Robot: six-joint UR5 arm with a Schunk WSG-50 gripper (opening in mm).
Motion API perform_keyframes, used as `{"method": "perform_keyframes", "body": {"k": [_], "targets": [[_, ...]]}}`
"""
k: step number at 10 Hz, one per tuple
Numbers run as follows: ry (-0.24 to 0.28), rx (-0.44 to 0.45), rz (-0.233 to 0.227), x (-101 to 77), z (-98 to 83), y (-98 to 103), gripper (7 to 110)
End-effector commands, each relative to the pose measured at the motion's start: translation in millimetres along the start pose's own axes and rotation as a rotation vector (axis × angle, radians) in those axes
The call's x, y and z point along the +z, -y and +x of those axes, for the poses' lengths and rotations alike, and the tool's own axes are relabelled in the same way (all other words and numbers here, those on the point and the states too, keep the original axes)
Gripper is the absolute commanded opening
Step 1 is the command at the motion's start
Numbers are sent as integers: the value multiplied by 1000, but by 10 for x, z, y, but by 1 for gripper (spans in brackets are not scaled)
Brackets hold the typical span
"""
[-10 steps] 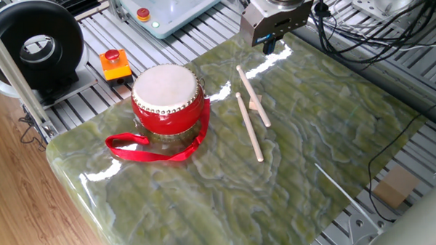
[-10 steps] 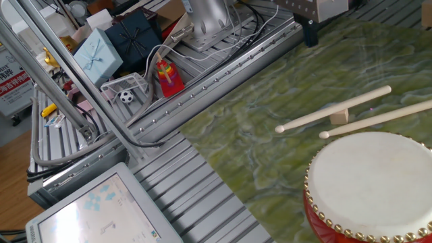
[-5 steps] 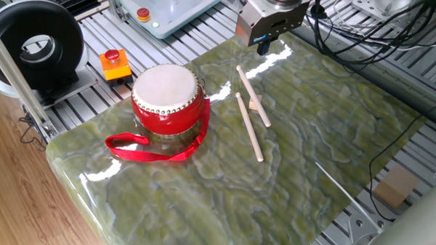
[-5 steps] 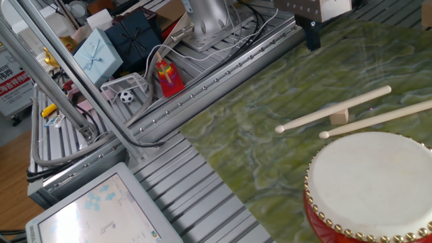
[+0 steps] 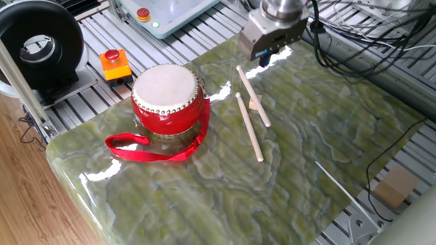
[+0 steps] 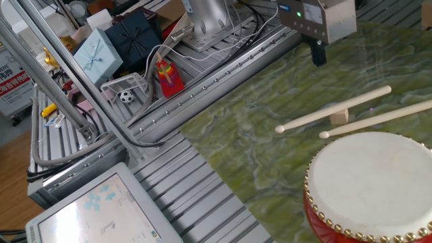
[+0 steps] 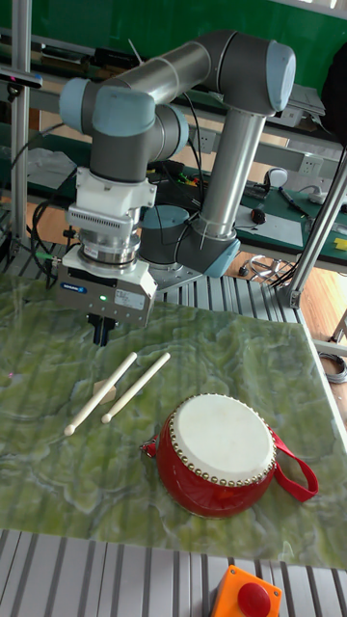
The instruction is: Play the drum
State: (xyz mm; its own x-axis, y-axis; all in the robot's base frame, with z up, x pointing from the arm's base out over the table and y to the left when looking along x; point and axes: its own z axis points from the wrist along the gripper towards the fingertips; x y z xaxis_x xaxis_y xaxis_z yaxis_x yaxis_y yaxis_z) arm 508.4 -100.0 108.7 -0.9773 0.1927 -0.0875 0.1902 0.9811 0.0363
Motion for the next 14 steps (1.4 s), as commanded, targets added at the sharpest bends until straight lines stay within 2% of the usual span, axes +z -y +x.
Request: {"method": "perform_keyframes", "body": {"k": [1,3,6,11,13,14], "targets": [[-19,11,-4,249,251,12,7],[-44,15,18,285,370,44,7],[-83,6,-12,276,478,-23,7],[-66,8,13,265,421,33,7],[-73,-12,-15,264,438,-34,7],[-39,-21,-28,268,355,-66,7]]}}
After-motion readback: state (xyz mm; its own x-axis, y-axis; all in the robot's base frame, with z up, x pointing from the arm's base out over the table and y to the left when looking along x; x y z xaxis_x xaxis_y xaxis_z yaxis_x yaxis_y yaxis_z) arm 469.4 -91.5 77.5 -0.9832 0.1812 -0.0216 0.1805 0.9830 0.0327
